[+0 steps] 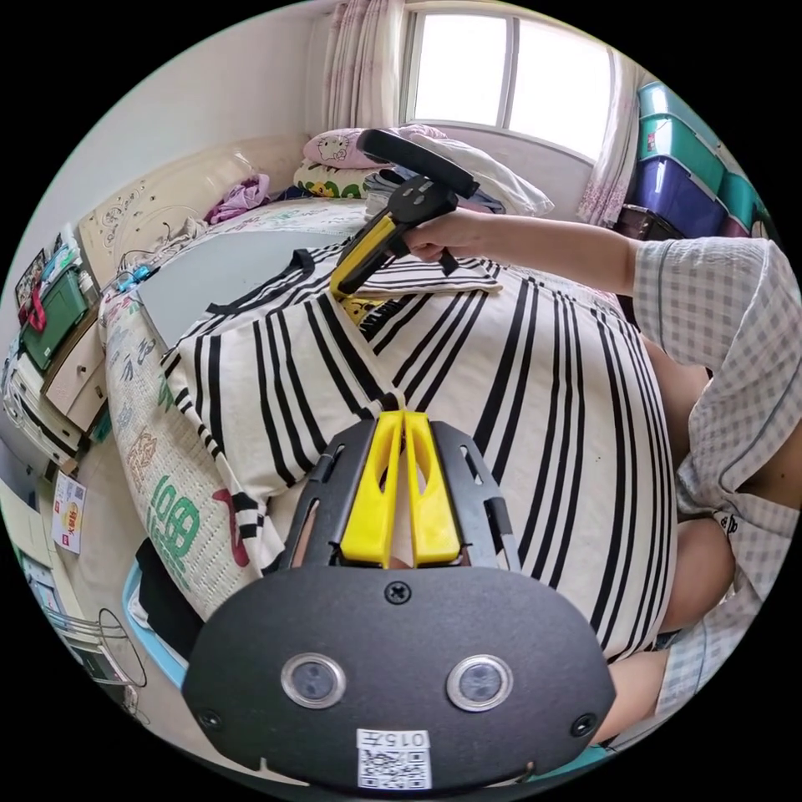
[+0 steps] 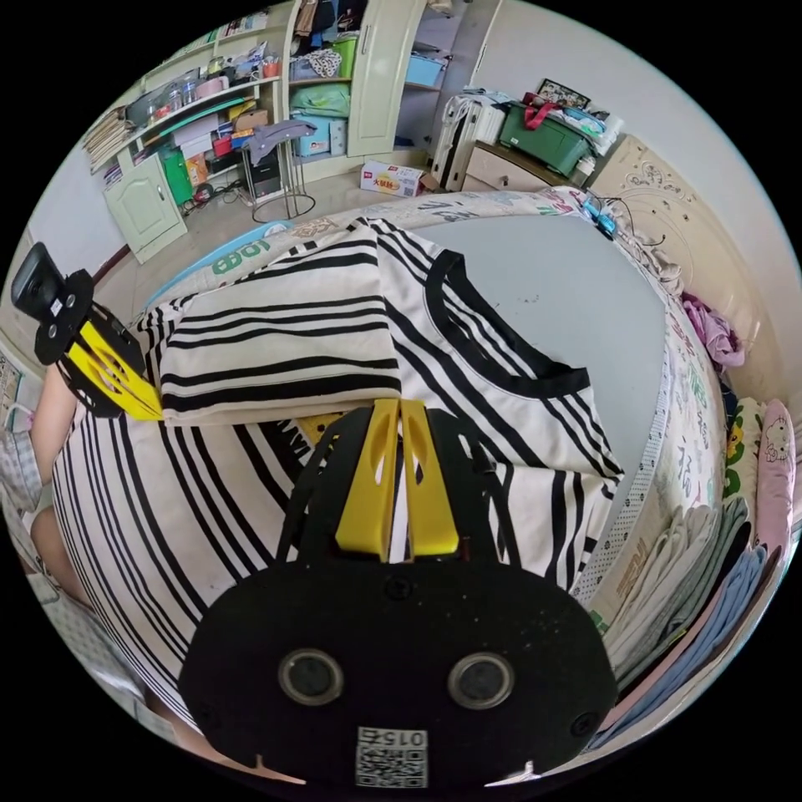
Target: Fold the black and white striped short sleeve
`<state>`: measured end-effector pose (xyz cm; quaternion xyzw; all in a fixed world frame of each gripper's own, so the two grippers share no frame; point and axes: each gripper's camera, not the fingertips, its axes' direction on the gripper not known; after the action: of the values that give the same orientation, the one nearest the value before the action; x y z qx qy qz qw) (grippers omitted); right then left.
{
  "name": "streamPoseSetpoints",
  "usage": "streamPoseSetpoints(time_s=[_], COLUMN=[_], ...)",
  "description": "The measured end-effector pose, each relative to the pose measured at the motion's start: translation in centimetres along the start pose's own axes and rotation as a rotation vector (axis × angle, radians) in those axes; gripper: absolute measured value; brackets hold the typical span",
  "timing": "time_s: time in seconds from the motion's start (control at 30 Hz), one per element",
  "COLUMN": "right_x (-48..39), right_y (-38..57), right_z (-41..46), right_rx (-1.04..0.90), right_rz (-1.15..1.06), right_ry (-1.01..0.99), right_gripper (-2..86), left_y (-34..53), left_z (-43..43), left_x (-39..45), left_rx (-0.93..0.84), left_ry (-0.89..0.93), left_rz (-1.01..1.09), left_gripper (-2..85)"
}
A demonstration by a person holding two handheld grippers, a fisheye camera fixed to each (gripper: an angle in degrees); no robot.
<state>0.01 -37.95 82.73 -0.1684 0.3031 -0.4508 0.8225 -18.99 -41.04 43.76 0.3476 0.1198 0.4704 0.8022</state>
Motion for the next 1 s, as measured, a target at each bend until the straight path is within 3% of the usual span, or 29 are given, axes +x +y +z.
streamPoseSetpoints(time_s=[0.23, 0.33, 0.43, 0.53, 0.67, 0.8, 1.0], right_x=[1.4, -1.7, -7.2, -10.3, -9.6, -10.7, -11.4], right_y=[3.2, 9.6, 18.1, 26.7, 35.9, 41.2, 46.7], right_z=[-5.9, -12.9, -20.3, -27.1, -34.4, -38.6, -39.1], right_rx=[0.005, 0.0, -0.065, -0.036, 0.044, 0.136, 0.169], right_rz=[0.131, 0.114, 0.06, 0.139, 0.366, 0.441, 0.555], right_ry=[-0.082, -0.102, -0.017, 0.081, 0.056, 0.024, 0.0], right_gripper=[1.3, 2.3, 4.0, 5.0, 4.8, 5.1, 8.4], left_y=[1.7, 3.6, 4.9, 7.0, 11.8, 19.7, 31.3], left_z=[-2.6, -5.7, -9.1, -13.0, -19.6, -24.3, -24.3], left_x=[-1.5, -3.3, -4.5, -3.9, -1.4, 3.6, 10.2], left_rx=[0.056, 0.166, 0.218, 0.281, 0.262, 0.181, 0.156], left_ry=[0.053, 0.055, -0.03, -0.141, -0.161, -0.186, -0.061], left_rz=[-0.003, -0.067, -0.184, -0.301, -0.443, -0.599, -0.834], left_gripper=[-0.1, 0.4, 1.8, 5.2, 6.2, 7.8, 10.7])
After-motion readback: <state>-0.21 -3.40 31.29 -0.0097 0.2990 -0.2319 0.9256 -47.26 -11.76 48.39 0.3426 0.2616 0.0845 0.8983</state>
